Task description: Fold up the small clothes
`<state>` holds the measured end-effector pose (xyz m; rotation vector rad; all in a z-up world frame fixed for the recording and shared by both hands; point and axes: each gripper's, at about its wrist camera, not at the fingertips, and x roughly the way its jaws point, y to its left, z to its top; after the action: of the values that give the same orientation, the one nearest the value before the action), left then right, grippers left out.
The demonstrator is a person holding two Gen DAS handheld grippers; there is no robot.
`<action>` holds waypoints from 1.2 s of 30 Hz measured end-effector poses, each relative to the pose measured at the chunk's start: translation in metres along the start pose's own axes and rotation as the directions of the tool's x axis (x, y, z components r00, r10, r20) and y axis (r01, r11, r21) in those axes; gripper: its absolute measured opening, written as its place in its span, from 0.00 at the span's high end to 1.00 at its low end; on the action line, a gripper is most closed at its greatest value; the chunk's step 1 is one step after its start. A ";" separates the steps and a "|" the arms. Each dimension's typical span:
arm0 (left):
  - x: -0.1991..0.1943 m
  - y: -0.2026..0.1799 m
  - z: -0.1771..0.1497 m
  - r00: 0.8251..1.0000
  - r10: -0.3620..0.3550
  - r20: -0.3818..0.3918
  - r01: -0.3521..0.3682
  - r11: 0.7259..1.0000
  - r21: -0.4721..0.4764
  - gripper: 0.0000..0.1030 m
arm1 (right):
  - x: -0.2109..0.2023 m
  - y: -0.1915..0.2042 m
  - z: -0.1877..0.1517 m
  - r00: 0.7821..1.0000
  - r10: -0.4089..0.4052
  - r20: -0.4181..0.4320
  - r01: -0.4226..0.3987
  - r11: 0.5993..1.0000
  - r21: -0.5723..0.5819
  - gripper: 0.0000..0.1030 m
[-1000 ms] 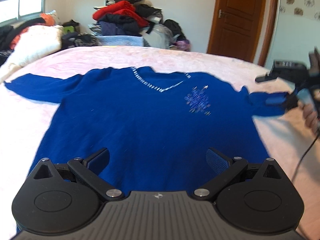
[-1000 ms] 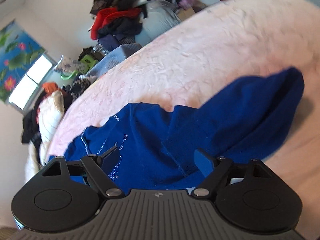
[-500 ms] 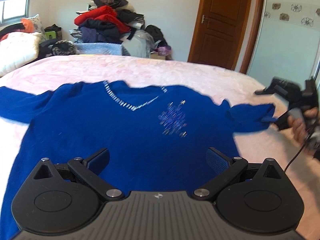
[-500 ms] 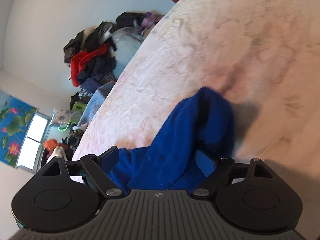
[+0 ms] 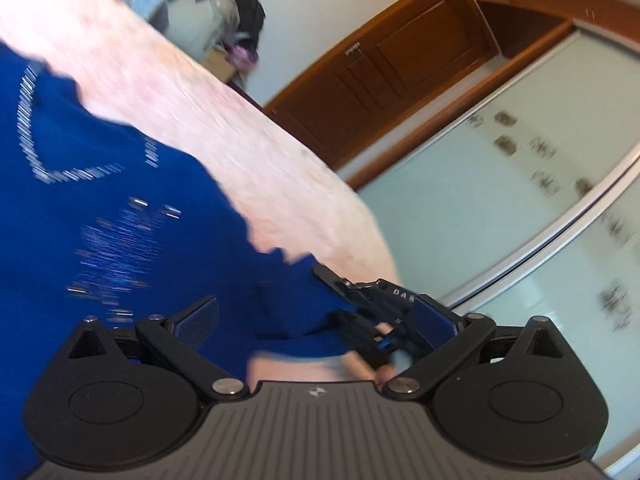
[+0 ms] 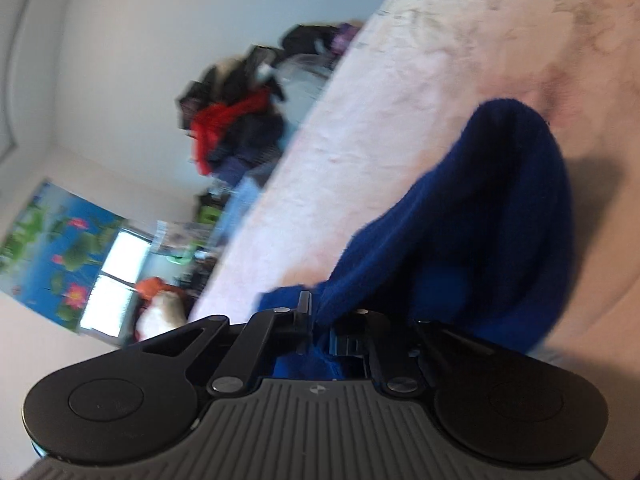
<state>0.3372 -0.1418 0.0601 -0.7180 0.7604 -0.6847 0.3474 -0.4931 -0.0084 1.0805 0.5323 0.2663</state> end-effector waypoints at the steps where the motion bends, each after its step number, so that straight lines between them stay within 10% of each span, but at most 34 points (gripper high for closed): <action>1: 0.011 -0.001 0.000 1.000 -0.026 -0.003 0.026 0.999 -0.023 0.00 | -0.002 0.000 0.000 0.999 0.043 0.006 -0.043 0.999 0.025 0.88; 9: 0.077 0.014 -0.011 0.989 -0.146 0.019 0.146 0.958 -0.249 0.00 | -0.005 -0.012 -0.002 0.894 0.437 0.100 -0.441 0.819 0.366 0.88; 19: 0.081 0.026 -0.004 0.988 -0.111 0.110 0.139 0.945 -0.297 0.02 | 0.004 -0.019 -0.003 0.858 0.505 0.094 -0.487 0.741 0.462 0.85; 23: 0.084 0.024 -0.004 0.982 -0.165 0.095 0.187 0.934 -0.304 0.45 | 0.004 -0.031 -0.014 0.873 0.479 0.098 -0.463 0.746 0.478 0.84; 29: 0.081 0.030 -0.007 0.981 -0.170 0.098 0.193 0.924 -0.330 0.52 | 0.003 -0.036 -0.023 0.870 0.472 0.140 -0.474 0.727 0.497 0.84; 36: 0.079 0.043 -0.008 0.970 -0.214 0.117 0.243 0.890 -0.387 0.91 | 0.005 -0.042 -0.035 0.868 0.465 0.172 -0.480 0.701 0.527 0.84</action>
<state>0.3854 -0.1799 -0.0055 -1.2158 0.7642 -0.7193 0.3313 -0.4832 -0.0593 1.7998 0.2948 0.5748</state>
